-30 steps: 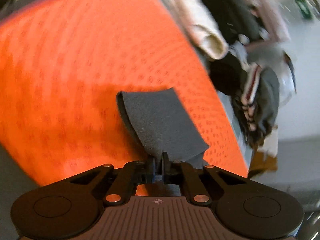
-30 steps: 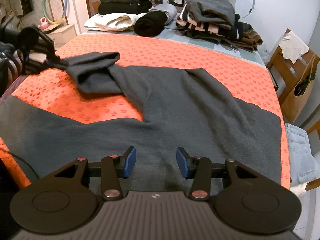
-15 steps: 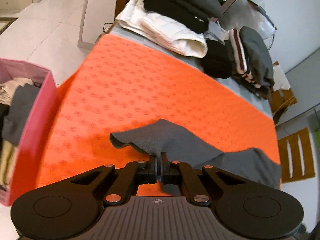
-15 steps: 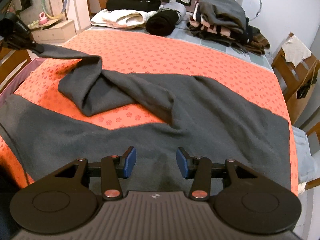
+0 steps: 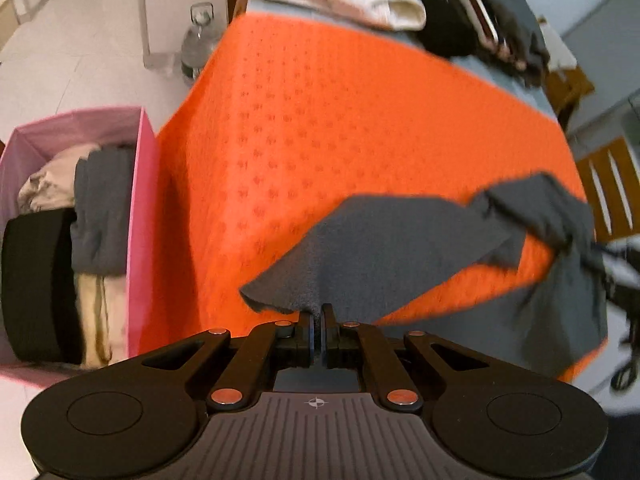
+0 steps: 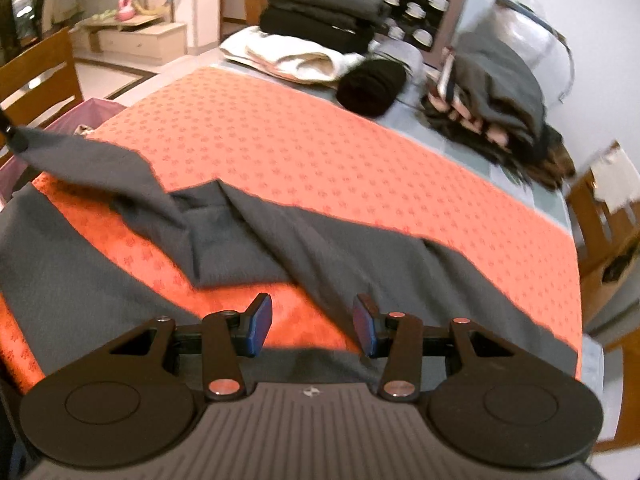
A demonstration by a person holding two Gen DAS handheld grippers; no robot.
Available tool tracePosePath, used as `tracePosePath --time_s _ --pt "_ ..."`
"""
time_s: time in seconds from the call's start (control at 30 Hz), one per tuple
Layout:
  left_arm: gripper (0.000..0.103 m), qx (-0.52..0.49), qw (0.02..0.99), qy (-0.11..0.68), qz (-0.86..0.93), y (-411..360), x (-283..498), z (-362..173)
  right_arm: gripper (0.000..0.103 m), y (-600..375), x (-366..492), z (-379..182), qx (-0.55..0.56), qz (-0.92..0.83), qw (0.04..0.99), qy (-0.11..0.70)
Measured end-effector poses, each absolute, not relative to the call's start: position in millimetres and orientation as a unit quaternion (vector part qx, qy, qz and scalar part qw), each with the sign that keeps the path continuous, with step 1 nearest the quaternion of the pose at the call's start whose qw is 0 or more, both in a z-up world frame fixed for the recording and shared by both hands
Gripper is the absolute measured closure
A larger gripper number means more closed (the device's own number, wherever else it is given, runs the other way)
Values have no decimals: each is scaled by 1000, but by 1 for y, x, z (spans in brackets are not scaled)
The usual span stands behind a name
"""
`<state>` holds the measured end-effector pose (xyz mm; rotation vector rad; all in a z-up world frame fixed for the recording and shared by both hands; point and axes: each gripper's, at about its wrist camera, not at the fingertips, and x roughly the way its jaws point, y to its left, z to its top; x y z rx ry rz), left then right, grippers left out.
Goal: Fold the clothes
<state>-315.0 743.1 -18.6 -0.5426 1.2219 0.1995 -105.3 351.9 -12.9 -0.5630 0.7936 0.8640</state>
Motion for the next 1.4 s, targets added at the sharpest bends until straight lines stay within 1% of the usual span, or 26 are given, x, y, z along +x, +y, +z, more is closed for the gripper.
tracePosePath --time_s 0.23,0.4,0.57,0.6,0.63,0.67,0.7,0.73,0.83,0.97,1.1,1.2,1.3,1.4 --pt "98 -234 759 600 95 729 -356 -37 53 402 -94 -18 -307 451 762 348" --pt "98 -242 756 601 98 711 -375 -45 53 447 -91 -31 -358 486 727 327" --pt "98 -246 755 598 109 696 -388 -47 57 491 -90 -50 -412 515 687 305" --pt "98 -248 756 596 113 694 -390 -46 60 498 -89 -56 -423 519 678 304" --pt "98 -249 757 592 120 692 -392 -46 69 504 -88 -61 -433 521 669 306" --pt "98 -246 760 587 129 691 -393 -43 76 508 -86 -67 -443 523 658 311" --pt "98 -242 764 582 139 689 -394 -41 91 510 -84 -70 -449 524 652 314" --pt "98 -234 770 575 150 688 -394 -37 96 513 -82 -73 -455 525 645 318" --pt "98 -194 789 548 197 688 -387 -22 98 509 -74 -64 -451 520 659 303" --pt "98 -141 810 519 236 697 -368 -5 99 492 -57 -30 -426 493 710 267" --pt "98 -103 829 487 256 717 -335 3 99 463 -43 11 -373 458 772 235" --pt "98 -65 844 452 282 731 -301 5 99 439 -48 29 -342 457 789 228" --pt "98 -40 870 384 308 747 -277 2 99 422 -62 31 -318 477 783 242" --pt "98 -34 867 362 342 767 -256 -11 99 417 -87 14 -314 509 755 270"
